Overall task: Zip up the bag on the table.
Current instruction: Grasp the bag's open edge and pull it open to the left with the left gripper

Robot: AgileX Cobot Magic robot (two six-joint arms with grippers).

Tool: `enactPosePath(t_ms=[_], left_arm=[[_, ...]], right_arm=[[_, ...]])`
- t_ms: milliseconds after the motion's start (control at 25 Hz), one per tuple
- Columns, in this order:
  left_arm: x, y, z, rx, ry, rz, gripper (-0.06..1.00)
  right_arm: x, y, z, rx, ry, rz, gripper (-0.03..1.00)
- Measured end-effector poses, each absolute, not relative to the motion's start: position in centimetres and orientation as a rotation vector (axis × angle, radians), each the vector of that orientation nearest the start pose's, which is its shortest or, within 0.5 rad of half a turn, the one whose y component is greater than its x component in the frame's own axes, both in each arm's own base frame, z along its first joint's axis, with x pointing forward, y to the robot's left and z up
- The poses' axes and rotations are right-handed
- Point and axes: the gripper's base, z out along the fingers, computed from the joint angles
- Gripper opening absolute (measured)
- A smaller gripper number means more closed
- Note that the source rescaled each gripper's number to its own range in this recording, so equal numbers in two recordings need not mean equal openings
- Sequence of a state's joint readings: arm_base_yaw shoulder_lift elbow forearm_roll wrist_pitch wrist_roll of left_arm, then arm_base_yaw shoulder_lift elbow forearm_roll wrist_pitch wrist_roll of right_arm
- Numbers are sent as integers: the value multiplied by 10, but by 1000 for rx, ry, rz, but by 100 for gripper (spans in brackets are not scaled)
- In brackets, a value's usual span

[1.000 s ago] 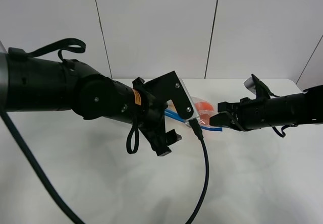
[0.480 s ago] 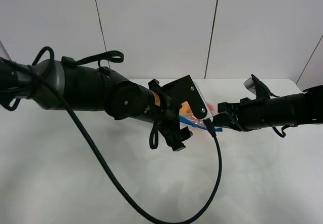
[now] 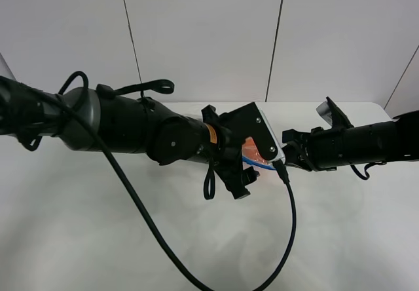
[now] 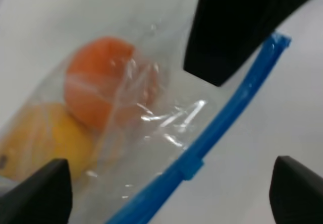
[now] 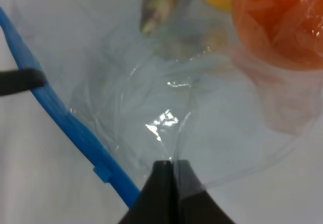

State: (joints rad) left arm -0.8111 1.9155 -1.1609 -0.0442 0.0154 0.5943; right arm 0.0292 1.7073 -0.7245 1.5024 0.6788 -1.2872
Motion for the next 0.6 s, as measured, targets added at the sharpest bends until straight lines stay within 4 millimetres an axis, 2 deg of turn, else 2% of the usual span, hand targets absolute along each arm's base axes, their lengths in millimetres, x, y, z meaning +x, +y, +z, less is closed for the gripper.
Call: enactPosePath(t_ms=[160,600], left_arm=[[285,-300,174,1432,1763,-137,95],[287,-302,179,1442,1676,-109,92]], right_arm=[[290,66,159,-71,2456,948,0],[290,69,163,-16,2431,1026,0]])
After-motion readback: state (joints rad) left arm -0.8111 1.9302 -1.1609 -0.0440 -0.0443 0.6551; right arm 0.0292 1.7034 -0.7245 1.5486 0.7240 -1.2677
